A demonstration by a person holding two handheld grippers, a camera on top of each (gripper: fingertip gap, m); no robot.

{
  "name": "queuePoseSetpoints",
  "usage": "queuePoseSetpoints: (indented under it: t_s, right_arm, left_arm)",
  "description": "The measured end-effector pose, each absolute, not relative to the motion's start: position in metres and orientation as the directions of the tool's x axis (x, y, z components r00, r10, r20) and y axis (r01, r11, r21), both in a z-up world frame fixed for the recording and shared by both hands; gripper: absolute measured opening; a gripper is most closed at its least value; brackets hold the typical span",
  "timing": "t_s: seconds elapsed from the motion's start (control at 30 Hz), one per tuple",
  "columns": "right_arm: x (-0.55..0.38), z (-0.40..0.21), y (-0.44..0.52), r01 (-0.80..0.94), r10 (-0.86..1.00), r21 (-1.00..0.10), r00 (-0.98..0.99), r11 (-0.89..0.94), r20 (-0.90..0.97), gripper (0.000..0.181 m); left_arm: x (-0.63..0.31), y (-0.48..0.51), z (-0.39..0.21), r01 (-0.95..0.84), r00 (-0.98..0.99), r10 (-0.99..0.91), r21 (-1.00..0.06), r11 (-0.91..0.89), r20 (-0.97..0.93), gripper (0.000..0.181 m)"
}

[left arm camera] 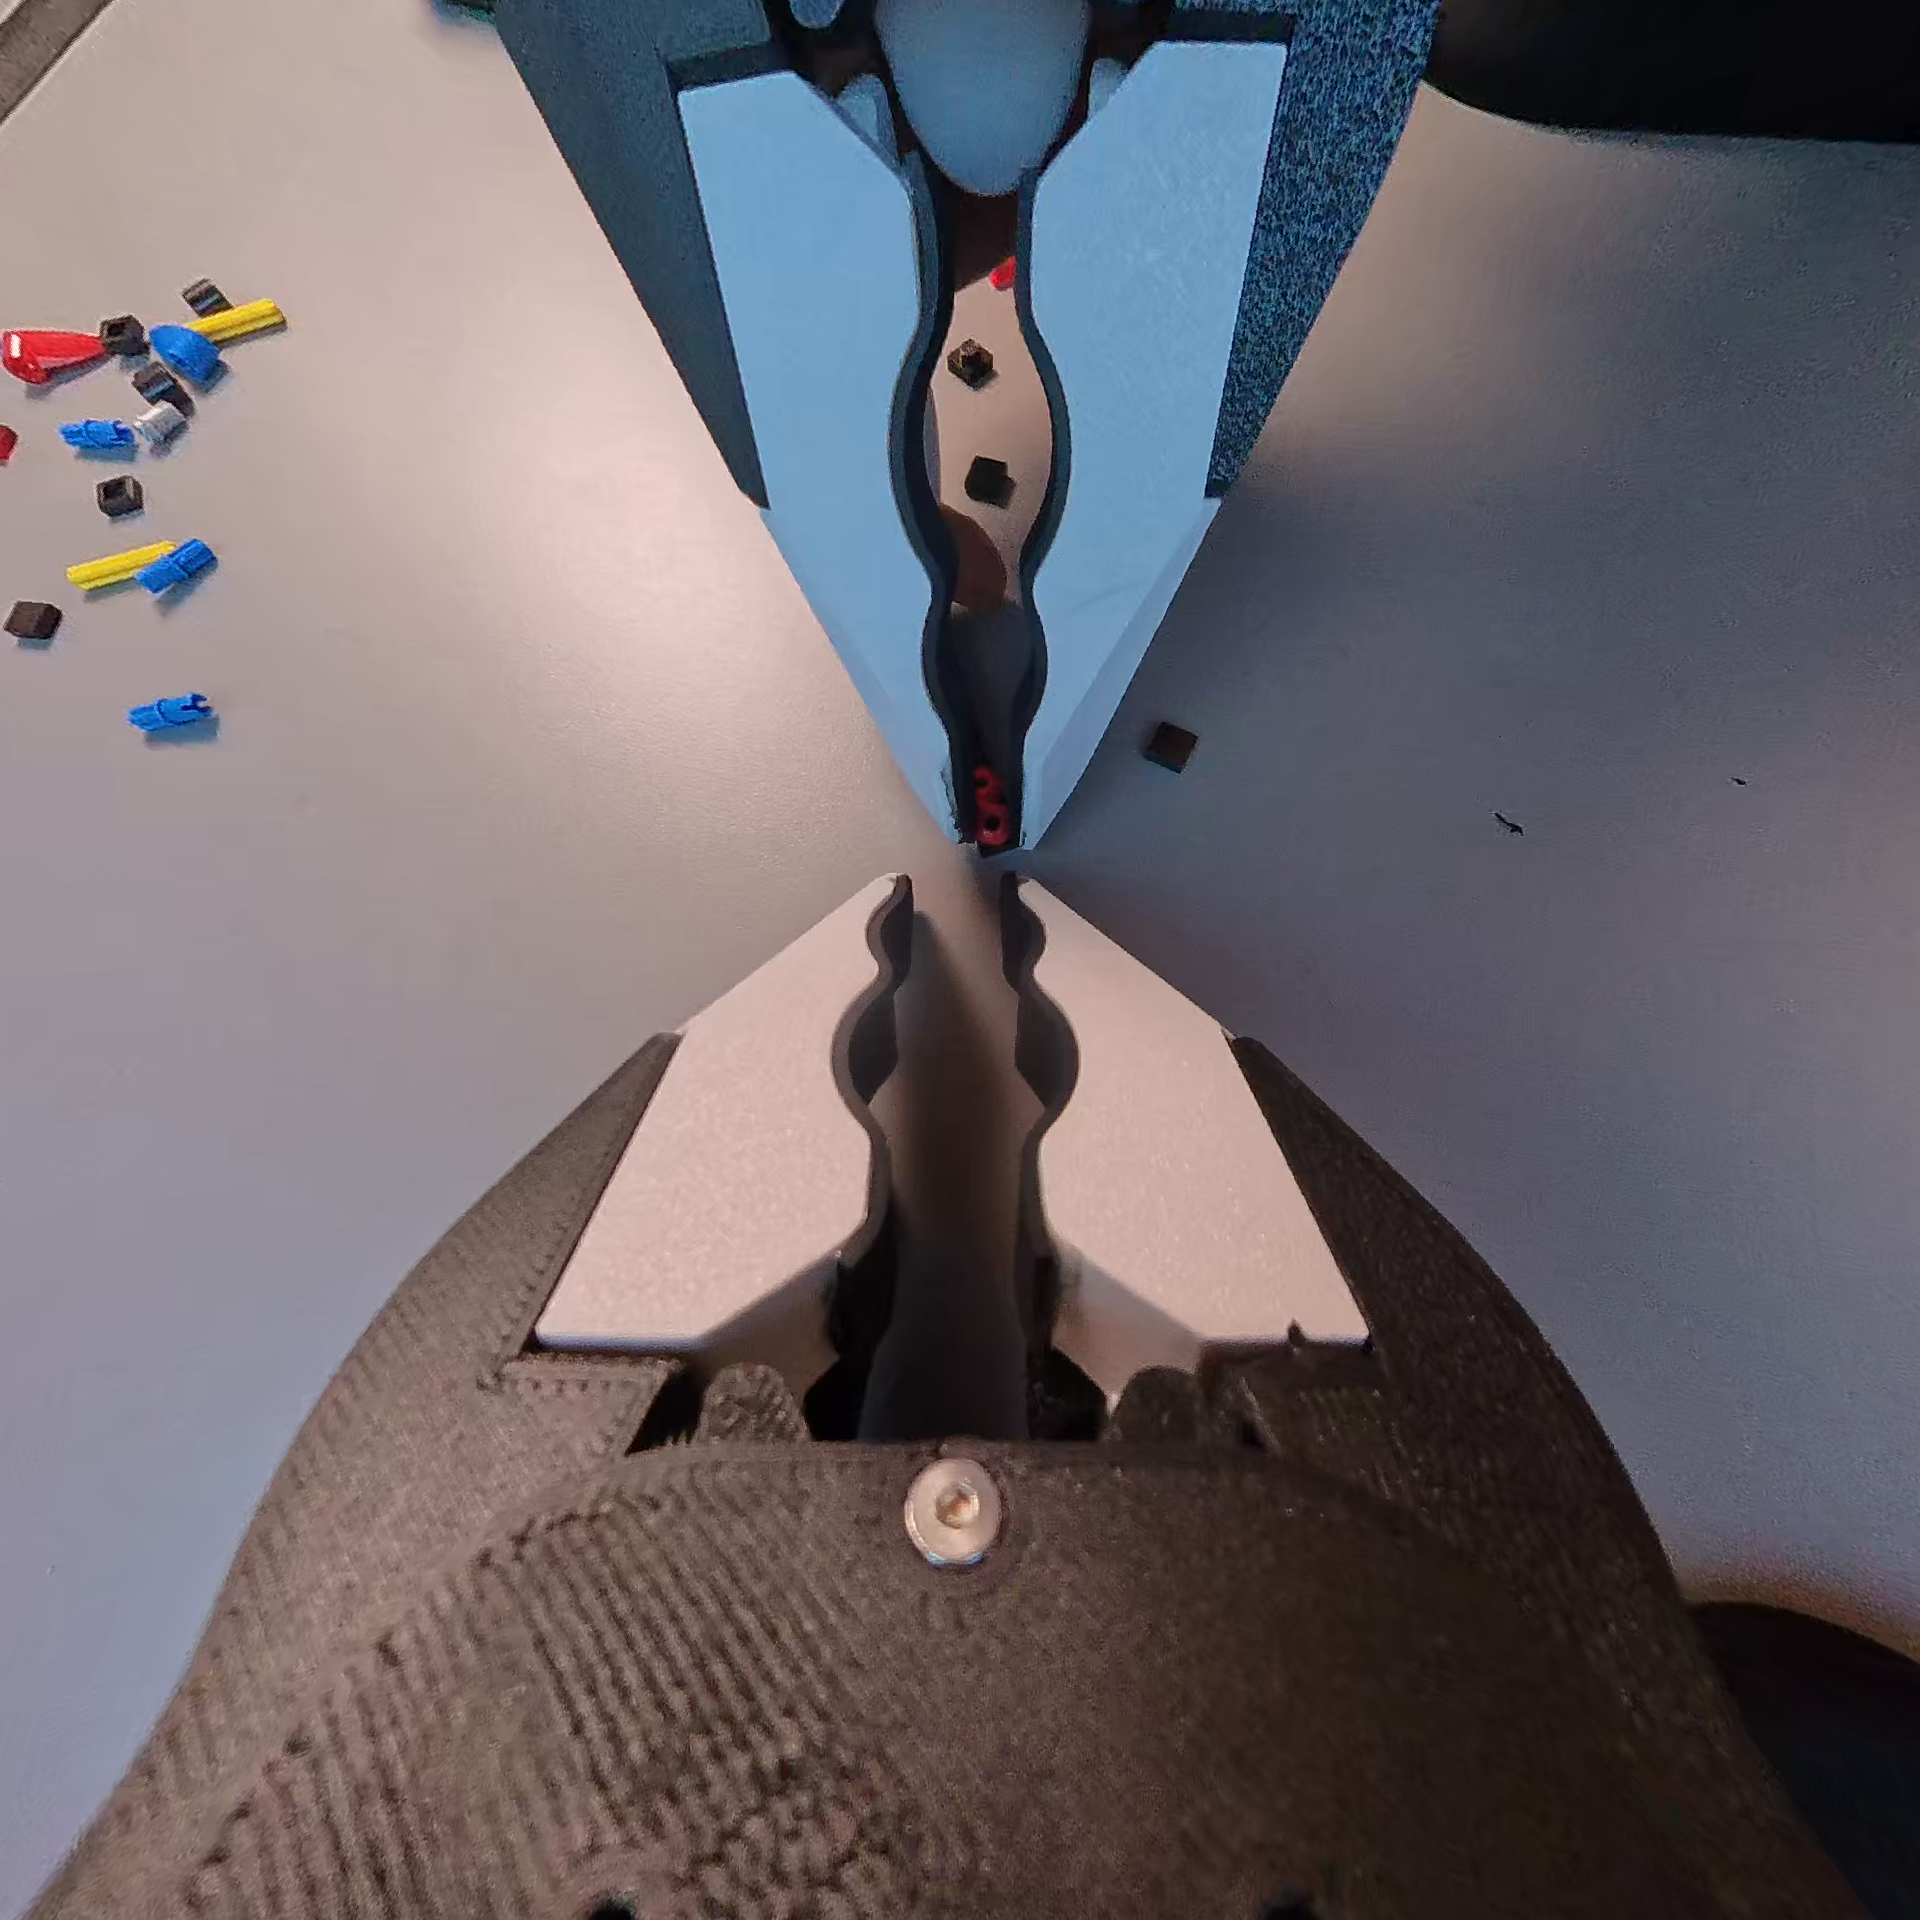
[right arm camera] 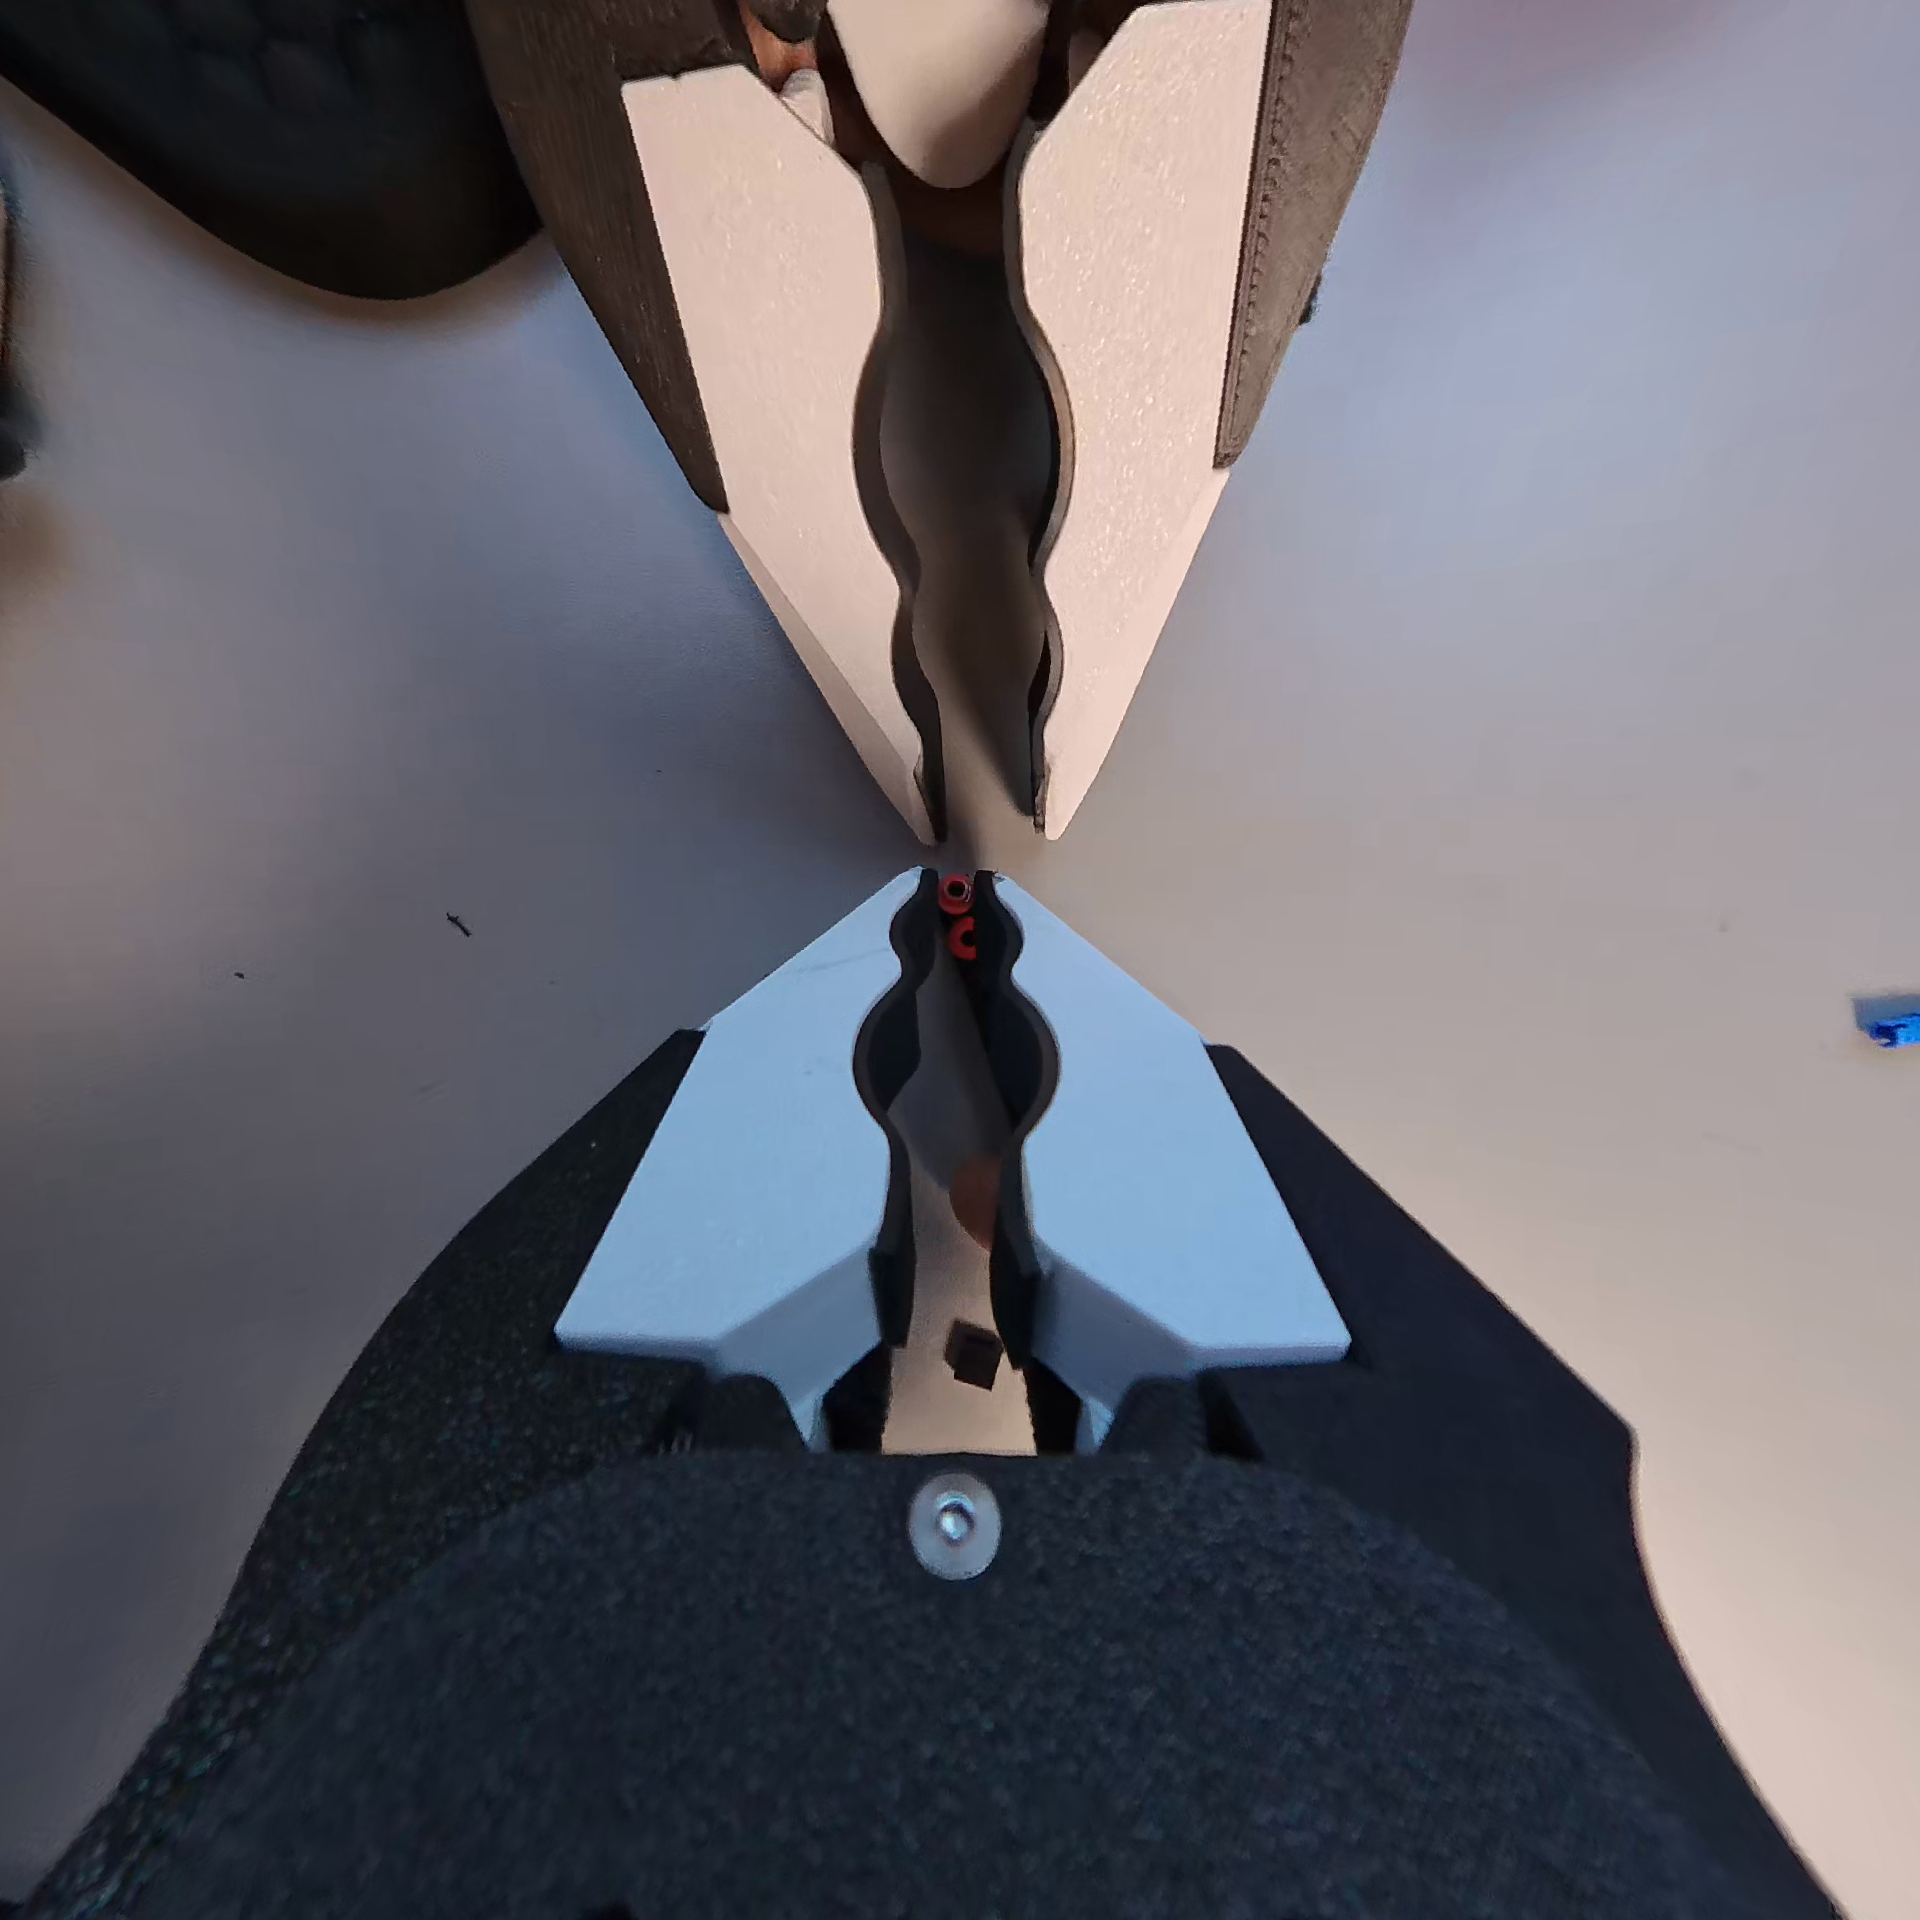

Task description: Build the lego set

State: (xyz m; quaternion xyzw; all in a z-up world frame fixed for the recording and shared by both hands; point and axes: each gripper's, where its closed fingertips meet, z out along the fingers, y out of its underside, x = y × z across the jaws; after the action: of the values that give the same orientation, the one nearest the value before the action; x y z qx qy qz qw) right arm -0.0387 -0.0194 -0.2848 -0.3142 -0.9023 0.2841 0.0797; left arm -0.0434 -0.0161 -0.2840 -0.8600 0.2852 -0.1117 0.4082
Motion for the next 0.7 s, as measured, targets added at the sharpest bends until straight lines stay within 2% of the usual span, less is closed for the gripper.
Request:
queuePoseSetpoints:
  t_s: [0.33,0.7]
  right_arm:
    - [-0.0396,-0.2839,-0.0198,0.472,0.591,-0.569,-0.806,0.673,0.032,0.005]
    - [-0.0331,-0.2793,-0.024,0.481,0.603,-0.607,-0.798,0.633,-0.004,0.013]
  left_arm:
    - [-0.0432,-0.0163,-0.2838,-0.402,0.811,-0.584,-0.766,-0.502,-0.043,0.014]
    - [-0.043,-0.0163,-0.2838,-0.399,0.81,-0.585,-0.766,-0.504,-0.037,0.013]
